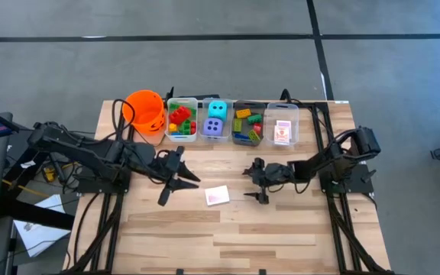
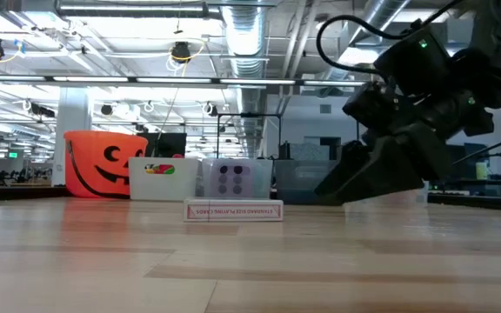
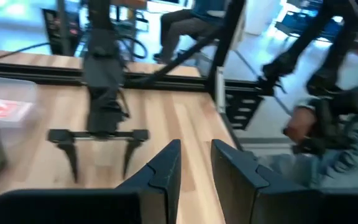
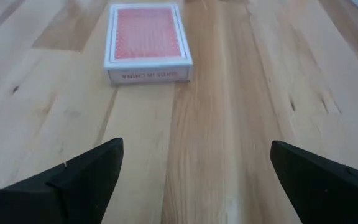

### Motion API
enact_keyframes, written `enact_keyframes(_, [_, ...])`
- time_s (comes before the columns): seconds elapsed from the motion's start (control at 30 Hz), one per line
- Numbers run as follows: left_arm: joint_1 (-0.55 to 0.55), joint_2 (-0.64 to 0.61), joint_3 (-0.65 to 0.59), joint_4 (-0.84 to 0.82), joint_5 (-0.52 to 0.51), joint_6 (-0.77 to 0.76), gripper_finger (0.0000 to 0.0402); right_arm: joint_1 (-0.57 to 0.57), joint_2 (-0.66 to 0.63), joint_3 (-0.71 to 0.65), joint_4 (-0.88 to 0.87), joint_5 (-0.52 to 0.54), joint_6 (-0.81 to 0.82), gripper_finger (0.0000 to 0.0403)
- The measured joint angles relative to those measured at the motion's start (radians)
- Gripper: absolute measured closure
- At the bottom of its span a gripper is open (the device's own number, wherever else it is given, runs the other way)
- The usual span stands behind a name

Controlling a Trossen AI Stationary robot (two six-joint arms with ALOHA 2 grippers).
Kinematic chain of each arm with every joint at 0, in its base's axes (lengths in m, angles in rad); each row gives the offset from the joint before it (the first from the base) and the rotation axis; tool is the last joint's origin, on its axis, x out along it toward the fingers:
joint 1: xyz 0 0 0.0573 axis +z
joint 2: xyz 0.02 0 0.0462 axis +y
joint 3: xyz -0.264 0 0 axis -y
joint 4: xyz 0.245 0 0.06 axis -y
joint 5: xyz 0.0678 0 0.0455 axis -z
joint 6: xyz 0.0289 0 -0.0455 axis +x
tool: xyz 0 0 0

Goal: Pick & Place Toys
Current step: Put the red deck of cards into the right transparent bin

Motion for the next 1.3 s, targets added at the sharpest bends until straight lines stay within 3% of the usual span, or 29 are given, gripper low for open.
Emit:
enact_keyframes(0.2, [0.001,0.000,0.000,0.006,-0.033,0.026,0.0321,0.007,0.008,0.055,0.003,-0.075,0.003,0.0003])
enact_keyframes(0.43, [0.001,0.000,0.000,0.007,-0.032,0.034,0.0321,0.027,0.197,0.182,0.037,-0.202,0.066,0.0003])
enact_keyframes(0.63, [0.001,0.000,0.000,0.005,-0.032,0.035,0.0321,0.060,0.388,0.329,0.146,-0.197,0.063,0.0003])
enact_keyframes(0.8, [0.001,0.000,0.000,0.004,-0.031,0.034,0.0321,0.064,0.475,0.426,0.145,-0.170,0.060,0.0003])
enact_keyframes(1.03, [0.001,0.000,0.000,0.004,-0.030,0.033,0.0321,0.056,0.494,0.446,0.132,-0.089,0.039,0.0003])
enact_keyframes(1.3, [0.000,0.035,0.000,-0.014,-0.027,-0.024,0.0321,0.062,0.483,0.461,0.127,-0.100,0.027,0.0003])
